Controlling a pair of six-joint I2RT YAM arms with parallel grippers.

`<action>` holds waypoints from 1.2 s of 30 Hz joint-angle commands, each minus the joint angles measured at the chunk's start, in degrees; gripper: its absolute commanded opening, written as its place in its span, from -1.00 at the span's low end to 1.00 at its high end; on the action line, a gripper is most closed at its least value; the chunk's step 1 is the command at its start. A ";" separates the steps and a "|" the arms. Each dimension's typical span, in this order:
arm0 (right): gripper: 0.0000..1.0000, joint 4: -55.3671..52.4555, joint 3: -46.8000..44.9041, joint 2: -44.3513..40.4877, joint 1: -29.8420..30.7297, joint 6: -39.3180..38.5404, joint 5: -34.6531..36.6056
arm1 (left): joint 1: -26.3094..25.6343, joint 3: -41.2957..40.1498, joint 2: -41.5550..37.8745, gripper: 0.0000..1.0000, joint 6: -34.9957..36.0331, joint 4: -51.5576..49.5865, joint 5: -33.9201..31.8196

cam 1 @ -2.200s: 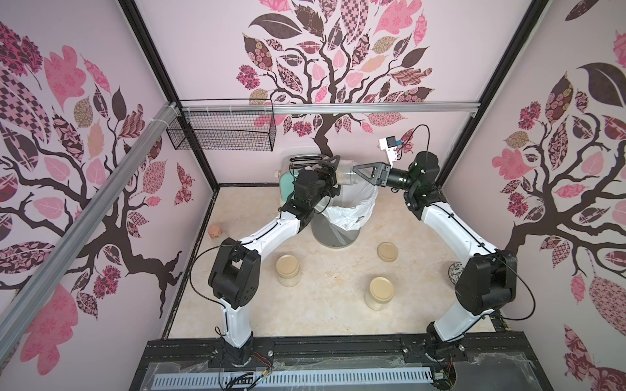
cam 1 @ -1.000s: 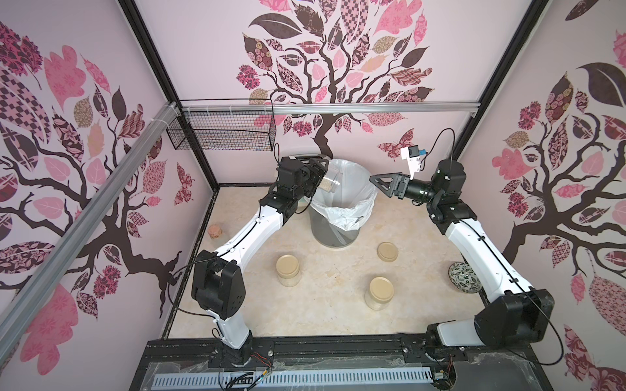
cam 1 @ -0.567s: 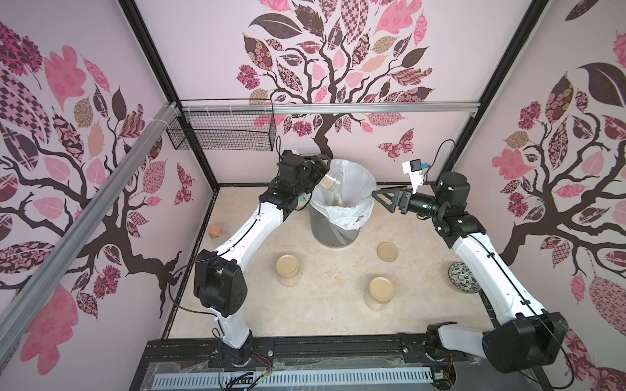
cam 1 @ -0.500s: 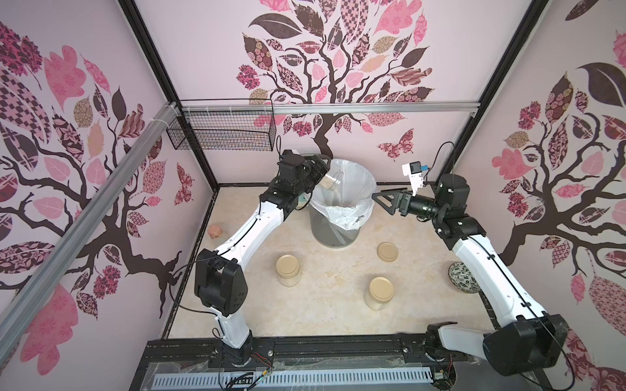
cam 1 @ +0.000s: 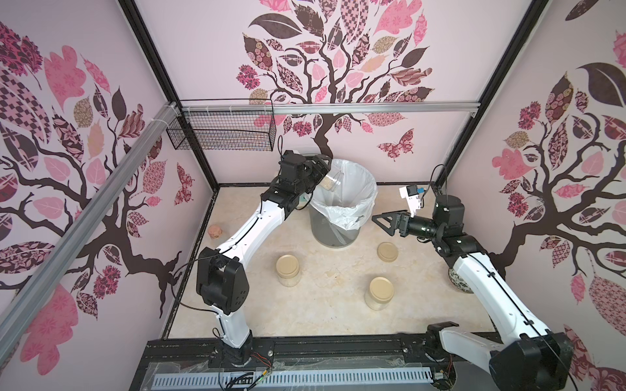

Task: Empty moldy rice from jars
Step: Pour the moldy rice from the jar into the trash bin.

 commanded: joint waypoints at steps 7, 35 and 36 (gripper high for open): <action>0.99 -1.44 -6.79 -5.11 -0.40 0.29 0.87 | 0.23 4.92 1.20 0.19 2.45 2.29 0.92; 0.99 -3.67 -15.27 -10.99 -0.36 1.74 1.54 | 0.32 5.28 -0.91 0.18 8.16 -0.43 -0.04; 0.99 -3.82 -15.33 -11.20 -0.33 1.66 1.72 | 0.25 5.32 -0.93 0.18 8.17 -0.37 -0.15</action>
